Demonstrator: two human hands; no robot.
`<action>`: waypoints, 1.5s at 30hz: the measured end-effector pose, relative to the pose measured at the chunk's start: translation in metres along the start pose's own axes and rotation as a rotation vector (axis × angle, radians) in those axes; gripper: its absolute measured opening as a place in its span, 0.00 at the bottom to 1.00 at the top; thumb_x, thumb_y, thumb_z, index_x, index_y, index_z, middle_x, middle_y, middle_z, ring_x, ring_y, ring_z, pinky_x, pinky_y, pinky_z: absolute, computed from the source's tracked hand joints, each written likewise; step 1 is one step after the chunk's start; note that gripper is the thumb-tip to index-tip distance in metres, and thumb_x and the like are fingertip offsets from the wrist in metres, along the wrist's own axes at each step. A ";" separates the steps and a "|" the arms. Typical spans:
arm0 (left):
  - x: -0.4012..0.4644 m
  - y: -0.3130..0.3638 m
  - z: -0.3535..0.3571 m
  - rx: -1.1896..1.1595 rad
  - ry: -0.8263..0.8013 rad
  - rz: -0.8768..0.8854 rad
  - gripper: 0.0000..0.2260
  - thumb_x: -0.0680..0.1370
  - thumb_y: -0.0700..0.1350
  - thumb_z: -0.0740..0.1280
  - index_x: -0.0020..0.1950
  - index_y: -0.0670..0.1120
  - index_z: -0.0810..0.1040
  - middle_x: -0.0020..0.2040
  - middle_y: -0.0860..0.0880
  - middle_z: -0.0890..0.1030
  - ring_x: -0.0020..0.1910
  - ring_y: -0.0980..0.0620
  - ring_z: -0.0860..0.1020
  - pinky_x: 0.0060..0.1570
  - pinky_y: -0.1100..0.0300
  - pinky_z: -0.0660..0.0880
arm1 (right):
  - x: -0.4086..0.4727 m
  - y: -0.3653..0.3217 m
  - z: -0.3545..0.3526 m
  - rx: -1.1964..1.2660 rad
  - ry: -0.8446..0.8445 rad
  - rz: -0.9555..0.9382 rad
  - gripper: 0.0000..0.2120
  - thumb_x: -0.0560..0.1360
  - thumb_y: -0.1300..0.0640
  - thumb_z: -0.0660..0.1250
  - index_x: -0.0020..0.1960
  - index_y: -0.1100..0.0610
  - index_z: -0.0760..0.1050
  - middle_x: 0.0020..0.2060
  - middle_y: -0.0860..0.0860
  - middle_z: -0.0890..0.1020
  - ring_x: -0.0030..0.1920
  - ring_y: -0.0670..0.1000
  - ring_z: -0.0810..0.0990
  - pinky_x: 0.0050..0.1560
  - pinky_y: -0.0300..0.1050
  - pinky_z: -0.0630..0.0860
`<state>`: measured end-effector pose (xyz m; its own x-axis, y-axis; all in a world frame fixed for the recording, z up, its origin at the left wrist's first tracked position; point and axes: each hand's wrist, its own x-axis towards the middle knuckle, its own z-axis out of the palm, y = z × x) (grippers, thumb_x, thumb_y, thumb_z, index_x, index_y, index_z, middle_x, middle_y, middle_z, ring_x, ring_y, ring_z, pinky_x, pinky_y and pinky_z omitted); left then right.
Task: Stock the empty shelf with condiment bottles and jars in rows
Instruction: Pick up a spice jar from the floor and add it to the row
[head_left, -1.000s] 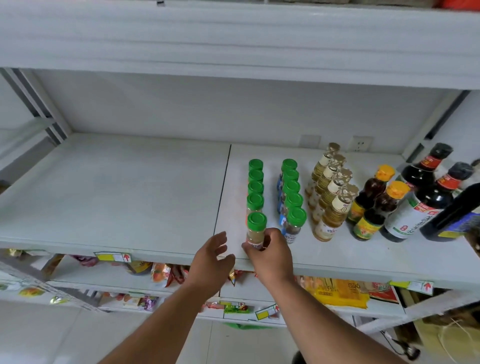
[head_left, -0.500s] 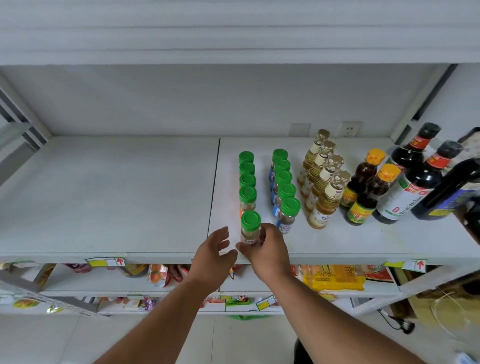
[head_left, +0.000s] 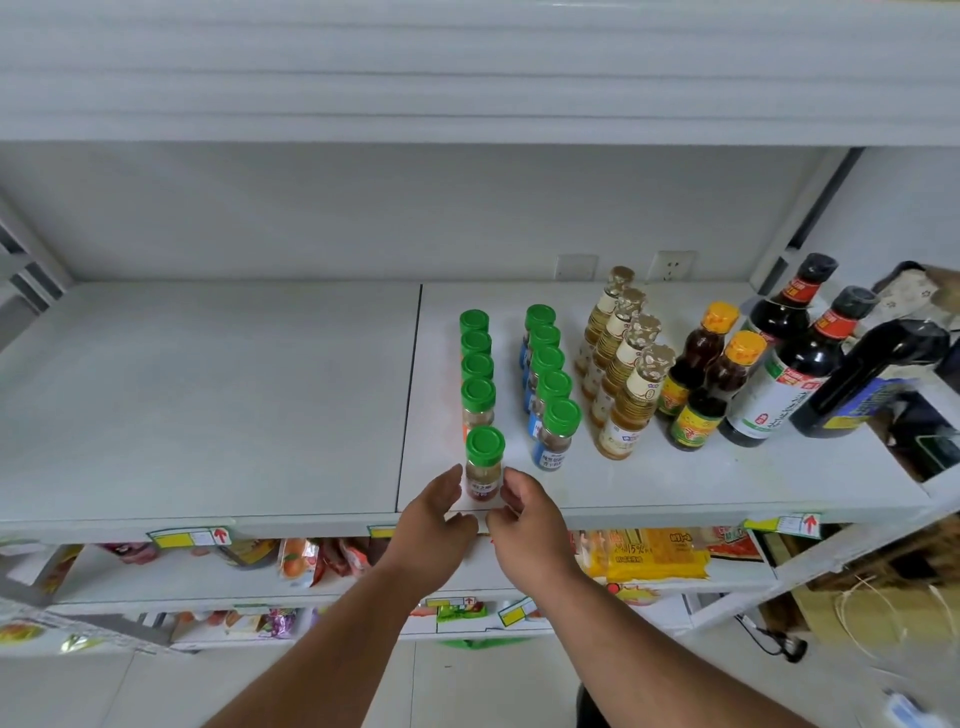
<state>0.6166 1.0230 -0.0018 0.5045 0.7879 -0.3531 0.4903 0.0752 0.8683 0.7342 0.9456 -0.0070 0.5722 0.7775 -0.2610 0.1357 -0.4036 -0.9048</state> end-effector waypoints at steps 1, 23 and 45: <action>-0.001 0.002 0.000 -0.008 -0.003 0.005 0.32 0.74 0.37 0.65 0.78 0.53 0.67 0.72 0.57 0.74 0.72 0.62 0.70 0.71 0.60 0.68 | 0.000 0.000 0.001 -0.001 -0.007 -0.005 0.26 0.76 0.65 0.63 0.70 0.47 0.75 0.61 0.40 0.82 0.63 0.44 0.79 0.68 0.46 0.74; 0.000 0.010 0.008 -0.071 -0.005 0.093 0.30 0.74 0.30 0.63 0.67 0.62 0.73 0.60 0.68 0.78 0.59 0.77 0.73 0.61 0.71 0.68 | 0.008 -0.001 -0.001 -0.015 -0.045 0.012 0.26 0.76 0.63 0.62 0.69 0.42 0.74 0.61 0.39 0.83 0.62 0.44 0.80 0.67 0.49 0.76; 0.015 0.009 0.006 -0.098 0.001 0.060 0.30 0.76 0.32 0.65 0.75 0.54 0.70 0.66 0.61 0.78 0.63 0.69 0.74 0.54 0.80 0.67 | 0.021 -0.006 0.002 -0.051 -0.073 0.019 0.29 0.74 0.61 0.63 0.73 0.41 0.71 0.64 0.39 0.81 0.63 0.45 0.79 0.68 0.50 0.76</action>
<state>0.6330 1.0314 -0.0010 0.5303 0.7933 -0.2991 0.3872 0.0873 0.9179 0.7440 0.9648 -0.0076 0.5144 0.8021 -0.3033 0.1675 -0.4408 -0.8818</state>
